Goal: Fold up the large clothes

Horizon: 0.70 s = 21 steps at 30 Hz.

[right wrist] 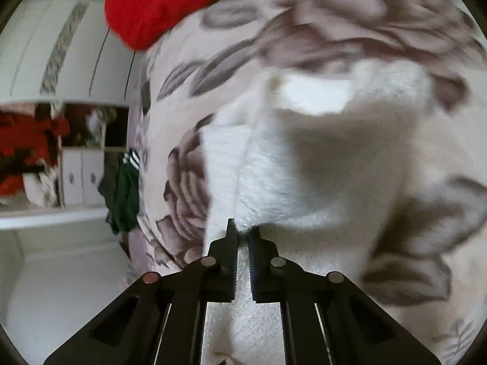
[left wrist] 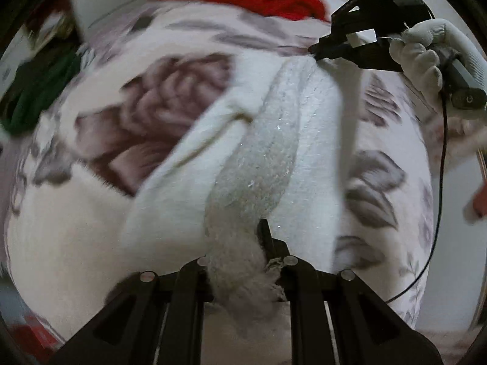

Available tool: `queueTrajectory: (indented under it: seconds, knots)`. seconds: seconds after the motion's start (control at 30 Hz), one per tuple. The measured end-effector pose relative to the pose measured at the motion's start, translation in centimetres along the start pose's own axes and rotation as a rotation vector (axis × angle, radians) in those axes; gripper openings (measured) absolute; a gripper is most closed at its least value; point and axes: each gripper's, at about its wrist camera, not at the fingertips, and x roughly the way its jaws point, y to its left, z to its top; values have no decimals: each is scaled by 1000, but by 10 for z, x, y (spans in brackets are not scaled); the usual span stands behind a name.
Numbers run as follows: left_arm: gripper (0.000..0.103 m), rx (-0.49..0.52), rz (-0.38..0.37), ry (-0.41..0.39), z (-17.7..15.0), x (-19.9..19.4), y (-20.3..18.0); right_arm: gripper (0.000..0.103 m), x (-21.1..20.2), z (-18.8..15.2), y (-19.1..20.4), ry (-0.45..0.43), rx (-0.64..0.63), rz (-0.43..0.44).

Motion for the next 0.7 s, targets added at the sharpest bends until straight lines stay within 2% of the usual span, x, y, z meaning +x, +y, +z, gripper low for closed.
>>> queueTrajectory:
  seconds: [0.13, 0.2, 0.3, 0.33, 0.37, 0.4, 0.43, 0.47, 0.5, 0.53, 0.57, 0.63, 0.7]
  knots:
    - [11, -125, 14, 47, 8, 32, 68, 5, 101, 20, 60, 102, -71, -144]
    - [12, -150, 4, 74, 8, 49, 91, 5, 139, 24, 73, 130, -81, -178]
    - [17, -206, -106, 168, 10, 72, 121, 5, 177, 27, 80, 161, -82, -229]
    - [19, -224, -165, 188, 11, 73, 129, 5, 183, 28, 82, 183, -81, -230]
    - [27, -227, -197, 199, 12, 70, 133, 5, 185, 27, 80, 207, -75, -225]
    - [31, -220, -205, 209, 13, 65, 135, 5, 181, 24, 76, 215, -72, -208]
    - [47, -202, -206, 218, 15, 58, 138, 9, 174, 21, 79, 212, -69, -187]
    - [70, -184, -195, 220, 16, 53, 140, 22, 160, 13, 74, 201, -64, -149]
    - [80, -164, -176, 216, 18, 46, 143, 33, 150, 7, 71, 197, -54, -125]
    - [85, -150, -167, 203, 19, 37, 149, 55, 138, -3, 66, 191, -39, -85]
    - [85, -147, -164, 196, 20, 33, 154, 68, 122, -15, 57, 179, -22, -42]
    - [85, -161, -153, 201, 23, 32, 165, 73, 93, -47, 35, 157, 34, -14]
    - [85, -172, -135, 234, 26, 41, 174, 73, 67, -84, 3, 136, 81, -45]
